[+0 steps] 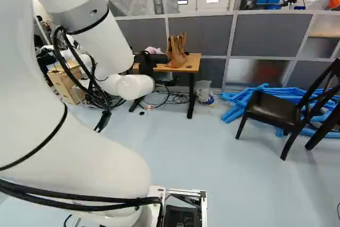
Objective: Pick up the bag on the ground and place it on the table
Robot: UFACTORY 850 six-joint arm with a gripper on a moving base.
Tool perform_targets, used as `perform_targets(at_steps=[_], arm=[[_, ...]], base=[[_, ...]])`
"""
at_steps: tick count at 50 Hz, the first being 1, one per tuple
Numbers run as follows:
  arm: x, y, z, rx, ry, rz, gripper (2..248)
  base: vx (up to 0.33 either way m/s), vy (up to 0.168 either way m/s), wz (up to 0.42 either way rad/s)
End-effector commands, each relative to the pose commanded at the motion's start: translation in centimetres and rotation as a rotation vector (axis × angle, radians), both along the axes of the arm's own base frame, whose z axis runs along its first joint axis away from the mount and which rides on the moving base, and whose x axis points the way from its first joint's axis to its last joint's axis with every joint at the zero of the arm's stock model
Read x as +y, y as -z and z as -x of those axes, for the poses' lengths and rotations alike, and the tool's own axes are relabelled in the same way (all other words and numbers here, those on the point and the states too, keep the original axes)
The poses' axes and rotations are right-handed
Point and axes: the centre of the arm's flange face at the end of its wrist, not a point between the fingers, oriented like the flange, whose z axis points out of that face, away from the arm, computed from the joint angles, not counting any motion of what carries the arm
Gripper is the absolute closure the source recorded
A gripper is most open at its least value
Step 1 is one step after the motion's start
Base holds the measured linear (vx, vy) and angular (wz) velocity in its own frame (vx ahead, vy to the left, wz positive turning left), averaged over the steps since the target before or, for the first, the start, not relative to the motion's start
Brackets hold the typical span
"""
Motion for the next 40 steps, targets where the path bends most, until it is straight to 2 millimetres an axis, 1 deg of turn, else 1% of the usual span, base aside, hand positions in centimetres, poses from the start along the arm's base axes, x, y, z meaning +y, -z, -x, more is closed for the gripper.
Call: perform_targets(at_steps=[11,20,32,40], arm=[[0.0,1.4,2.4,-0.028,-0.007,0.01,3],[0.0,2.2,4.0,-0.046,-0.012,0.017,3],[0.0,3.2,5.8,-0.066,-0.017,0.023,3],[0.1,3.6,6.6,-0.075,-0.019,0.026,3]], base=[[0.0,0.0,0.0],[0.0,0.0,0.0],[0.0,0.0,0.0],[0.0,0.0,0.0]])
